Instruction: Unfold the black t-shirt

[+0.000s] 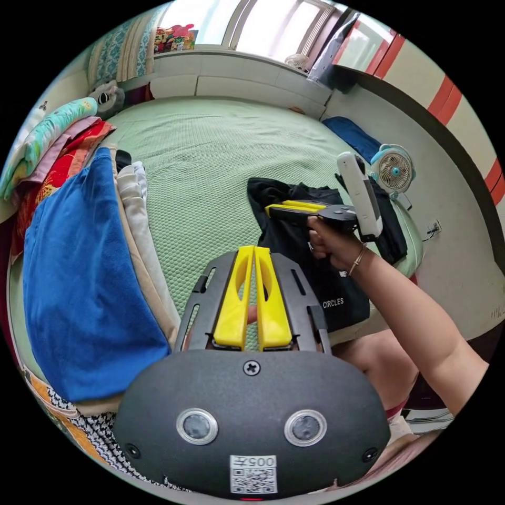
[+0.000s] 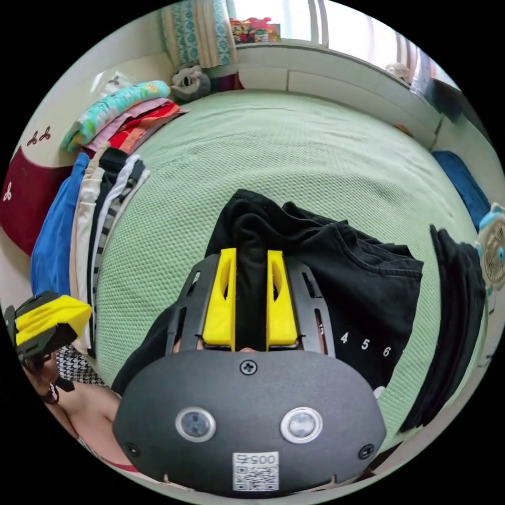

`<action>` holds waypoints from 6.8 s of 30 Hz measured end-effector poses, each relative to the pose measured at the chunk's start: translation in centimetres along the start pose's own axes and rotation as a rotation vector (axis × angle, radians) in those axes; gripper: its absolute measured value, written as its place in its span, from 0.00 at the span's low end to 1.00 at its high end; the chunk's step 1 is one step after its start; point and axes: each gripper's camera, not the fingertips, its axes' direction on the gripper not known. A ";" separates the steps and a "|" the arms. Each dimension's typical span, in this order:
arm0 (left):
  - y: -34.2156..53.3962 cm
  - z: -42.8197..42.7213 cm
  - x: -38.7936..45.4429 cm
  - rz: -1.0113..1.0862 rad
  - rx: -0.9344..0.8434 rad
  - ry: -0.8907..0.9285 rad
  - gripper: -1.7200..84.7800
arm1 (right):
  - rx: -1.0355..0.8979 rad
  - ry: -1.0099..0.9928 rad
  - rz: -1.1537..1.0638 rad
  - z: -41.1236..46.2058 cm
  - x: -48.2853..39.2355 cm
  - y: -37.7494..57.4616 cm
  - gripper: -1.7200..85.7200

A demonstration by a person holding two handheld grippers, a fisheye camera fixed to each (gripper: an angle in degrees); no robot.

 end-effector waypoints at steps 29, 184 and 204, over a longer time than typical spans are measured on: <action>-1.1 -0.8 -9.5 -0.254 -0.017 -0.125 0.01 | -0.029 -0.137 -0.286 -6.9 -12.2 -0.4 0.19; -1.0 7.6 3.7 -0.165 -0.112 -0.344 0.03 | -0.066 0.289 0.473 -12.1 16.6 6.4 0.09; -2.1 8.4 1.5 -0.133 -0.162 -0.171 0.08 | 0.166 0.131 0.280 -10.2 10.4 5.2 0.16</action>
